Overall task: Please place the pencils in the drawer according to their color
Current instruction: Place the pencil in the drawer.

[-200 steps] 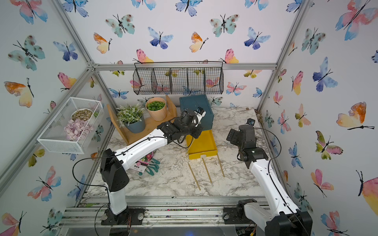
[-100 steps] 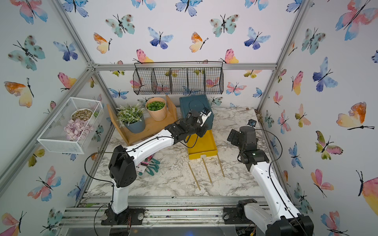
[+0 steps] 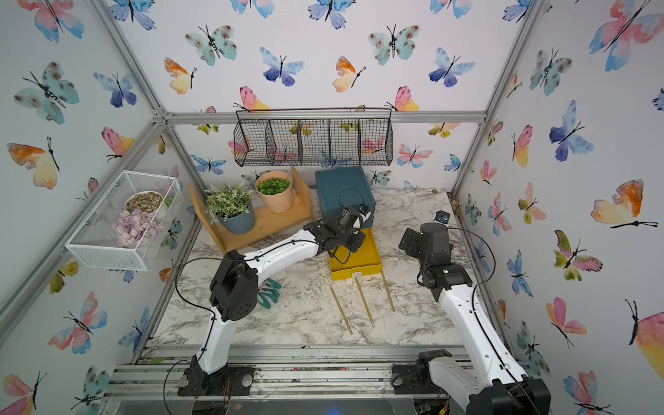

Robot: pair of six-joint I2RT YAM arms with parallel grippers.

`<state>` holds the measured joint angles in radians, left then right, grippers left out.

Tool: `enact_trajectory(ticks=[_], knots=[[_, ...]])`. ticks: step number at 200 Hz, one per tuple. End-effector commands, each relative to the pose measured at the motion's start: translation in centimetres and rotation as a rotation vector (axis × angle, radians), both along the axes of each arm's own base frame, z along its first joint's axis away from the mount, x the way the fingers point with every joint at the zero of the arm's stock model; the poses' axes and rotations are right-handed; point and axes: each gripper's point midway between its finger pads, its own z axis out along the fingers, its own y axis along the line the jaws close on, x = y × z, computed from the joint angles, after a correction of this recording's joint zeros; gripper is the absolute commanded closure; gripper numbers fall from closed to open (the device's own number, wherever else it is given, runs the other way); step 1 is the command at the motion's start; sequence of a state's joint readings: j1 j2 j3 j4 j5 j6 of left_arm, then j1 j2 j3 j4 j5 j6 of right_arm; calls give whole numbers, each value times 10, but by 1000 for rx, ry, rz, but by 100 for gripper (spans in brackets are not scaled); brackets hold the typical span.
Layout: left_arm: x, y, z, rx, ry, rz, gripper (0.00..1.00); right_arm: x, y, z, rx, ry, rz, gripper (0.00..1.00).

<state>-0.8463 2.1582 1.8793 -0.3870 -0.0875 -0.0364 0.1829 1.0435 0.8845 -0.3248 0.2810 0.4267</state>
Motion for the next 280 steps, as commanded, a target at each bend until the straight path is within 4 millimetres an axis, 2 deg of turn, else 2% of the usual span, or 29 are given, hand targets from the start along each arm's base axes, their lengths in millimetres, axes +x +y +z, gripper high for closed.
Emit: enact_trajectory(ticks=[1, 12, 30, 69, 89, 101, 108, 121, 159, 186, 204, 238, 280], knots=[[3, 15, -10, 60, 19, 88, 79, 1, 3, -3, 10, 2, 12, 1], [3, 15, -9, 58, 22, 96, 68, 1, 3, -3, 11, 0, 12, 1], [3, 17, -6, 51, 25, 112, 60, 1, 3, 0, 9, -3, 14, 2], [-5, 28, 16, 12, 53, 176, 58, 1, 3, 3, 0, 2, 18, 1], [-14, 43, 29, -12, 83, 243, 56, -1, 2, 2, -7, 10, 19, 2], [-22, 55, 30, -23, 109, 296, 53, -1, 2, 0, -11, 16, 18, 2], [-29, 65, 40, -52, 118, 327, 52, -2, 1, 0, -13, 18, 16, 1], [-43, 76, 40, -91, 154, 367, 48, -3, 1, -2, -15, 23, 16, 2], [-81, 118, 20, -117, 228, 478, 44, -7, 4, -10, -3, 42, 35, 2], [-108, 138, -7, -109, 291, 519, 44, -11, 6, -17, 1, 60, 46, 2], [-127, 136, -27, -107, 348, 491, 45, -13, 6, -19, 1, 69, 47, 2], [-156, 113, -54, -76, 377, 350, 48, -16, 6, -18, 5, 62, 51, 2], [-159, 106, -76, -56, 395, 327, 46, -17, 6, -21, 6, 67, 52, 2]])
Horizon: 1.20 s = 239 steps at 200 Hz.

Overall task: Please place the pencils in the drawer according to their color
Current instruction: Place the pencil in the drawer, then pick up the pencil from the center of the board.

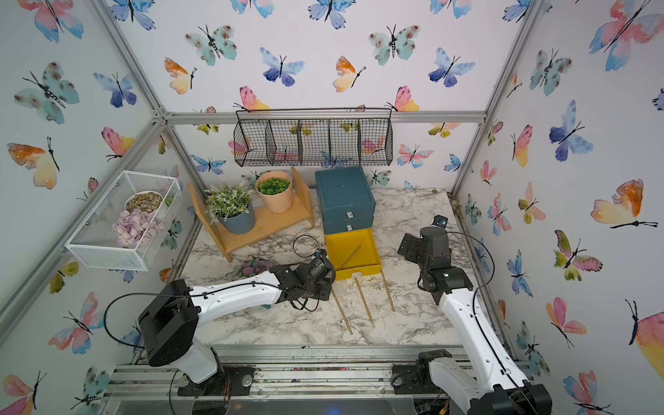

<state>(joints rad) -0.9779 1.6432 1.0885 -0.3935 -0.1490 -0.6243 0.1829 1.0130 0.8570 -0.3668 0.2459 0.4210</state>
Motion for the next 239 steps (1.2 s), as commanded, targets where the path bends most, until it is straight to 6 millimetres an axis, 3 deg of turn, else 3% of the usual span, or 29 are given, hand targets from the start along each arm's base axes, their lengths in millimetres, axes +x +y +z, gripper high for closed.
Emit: enact_trajectory(ticks=[1, 24, 34, 62, 96, 166, 239], knots=[[2, -12, -9, -31, 11, -31, 46, -5, 3, -9, -1, 25, 21, 2], [4, -14, -20, 7, 27, -36, 39, -4, 3, -10, -3, 28, 22, 1], [7, -14, -24, 23, 28, -31, 31, -3, 3, -10, -3, 27, 22, 2], [11, -15, -36, 65, 45, -27, 30, 0, 4, -11, -2, 29, 25, 1], [14, -13, -47, 99, 59, -24, 40, 1, 4, -12, -7, 30, 24, 1], [15, -2, -74, 168, 97, -15, 43, 3, 5, -14, -8, 35, 29, 2], [22, 26, -84, 231, 112, 47, 65, 5, 6, -13, -6, 32, 32, 2]])
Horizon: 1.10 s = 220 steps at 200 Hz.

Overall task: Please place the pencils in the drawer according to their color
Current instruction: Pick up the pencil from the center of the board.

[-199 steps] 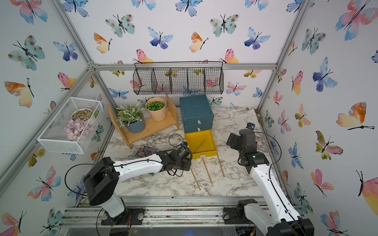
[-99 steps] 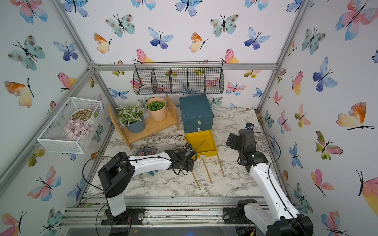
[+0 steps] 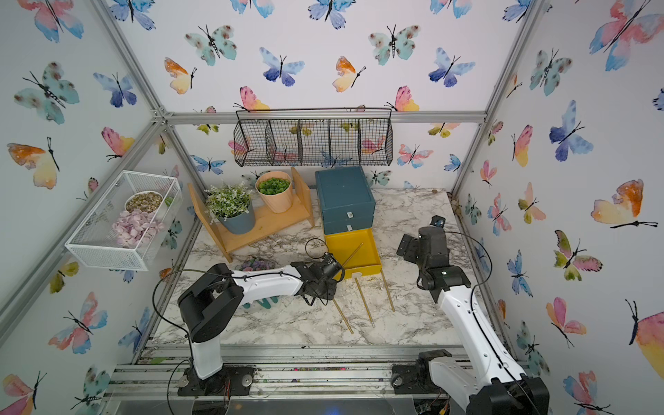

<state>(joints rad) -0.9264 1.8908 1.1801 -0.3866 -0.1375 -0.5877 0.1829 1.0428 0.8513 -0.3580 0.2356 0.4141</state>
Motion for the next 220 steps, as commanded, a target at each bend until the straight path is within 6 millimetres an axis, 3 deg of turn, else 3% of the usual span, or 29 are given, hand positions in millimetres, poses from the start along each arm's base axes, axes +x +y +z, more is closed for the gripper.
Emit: enact_trajectory(ticks=[1, 15, 78, 117, 179, 211, 220], knots=[[-2, 28, -18, 103, 26, 31, 66, 1, 3, -3, -2, 4, 20, 1], [-1, 34, -20, 117, 30, 44, 71, 1, 3, -3, -2, 5, 21, 1], [2, 51, -23, 147, 38, 79, 72, 2, 4, -4, 2, 6, 25, 2], [2, 49, -15, 116, 54, 104, 44, 3, 6, -6, 0, 13, 33, 2], [-19, 44, -18, 133, 238, 202, 48, 5, 10, -8, -4, 16, 62, 2], [-18, 39, -5, 160, 280, 229, 43, 7, 13, -12, -13, 26, 87, 2], [-18, 37, -11, 179, 303, 241, 43, 7, 14, -14, -9, 25, 92, 2]])
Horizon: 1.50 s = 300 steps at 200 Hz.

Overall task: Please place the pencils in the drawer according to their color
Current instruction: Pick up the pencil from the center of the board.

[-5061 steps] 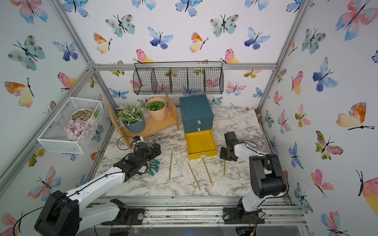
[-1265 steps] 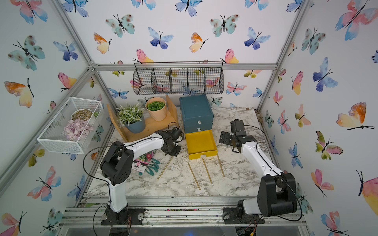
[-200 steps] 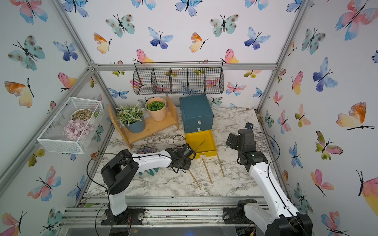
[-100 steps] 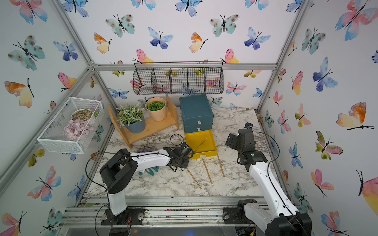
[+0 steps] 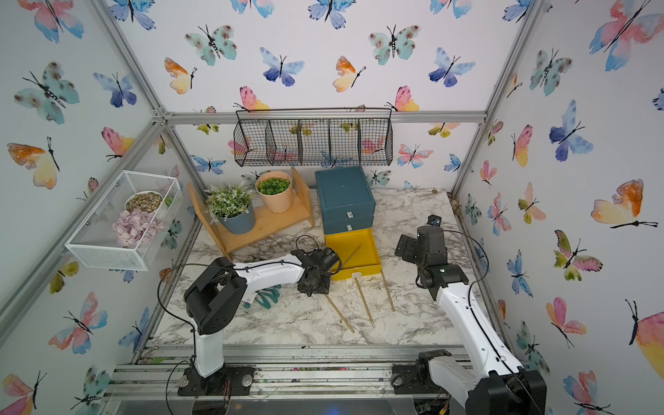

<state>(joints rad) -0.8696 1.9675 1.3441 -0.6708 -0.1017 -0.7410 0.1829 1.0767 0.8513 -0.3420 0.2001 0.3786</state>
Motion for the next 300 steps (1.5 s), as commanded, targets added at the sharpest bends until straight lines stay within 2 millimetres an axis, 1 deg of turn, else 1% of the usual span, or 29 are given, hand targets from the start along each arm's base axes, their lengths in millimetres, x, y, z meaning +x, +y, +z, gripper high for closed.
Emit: enact_trajectory(ticks=[1, 12, 47, 81, 126, 152, 177, 183, 207, 244, 255, 283, 300], knots=[[-19, 11, -9, 79, 137, 51, 43, 1, 7, -5, 3, 1, 44, 2], [-19, 7, -7, 68, 155, 71, 43, 1, 9, -7, 8, 0, 54, 2], [-19, -5, 0, 37, 198, 160, 48, 2, 16, -9, 29, -2, 88, 2], [-15, -9, 2, 44, 213, 236, 52, 1, 17, -1, 33, -33, 101, 1], [-15, -8, -10, -13, 271, 355, 57, -3, 15, 7, 28, -71, 98, 1], [-13, -10, -15, -33, 286, 375, 60, -5, 15, 7, 28, -75, 102, 1], [-16, -11, -21, -47, 309, 400, 64, -4, 16, 8, 29, -76, 105, 1], [-16, -10, -22, -50, 315, 409, 67, -4, 16, 8, 30, -77, 106, 1], [-20, -10, -29, -58, 338, 429, 73, -4, 16, 7, 27, -75, 103, 1], [-22, -10, -33, -66, 356, 452, 77, -4, 14, 8, 24, -74, 98, 1], [-22, -11, -34, -70, 356, 455, 81, -4, 14, 8, 22, -72, 95, 1], [-19, -13, -37, -85, 365, 468, 86, -5, 12, 8, 18, -71, 89, 1], [-16, -12, -39, -93, 364, 478, 94, -5, 12, 8, 15, -70, 87, 1]])
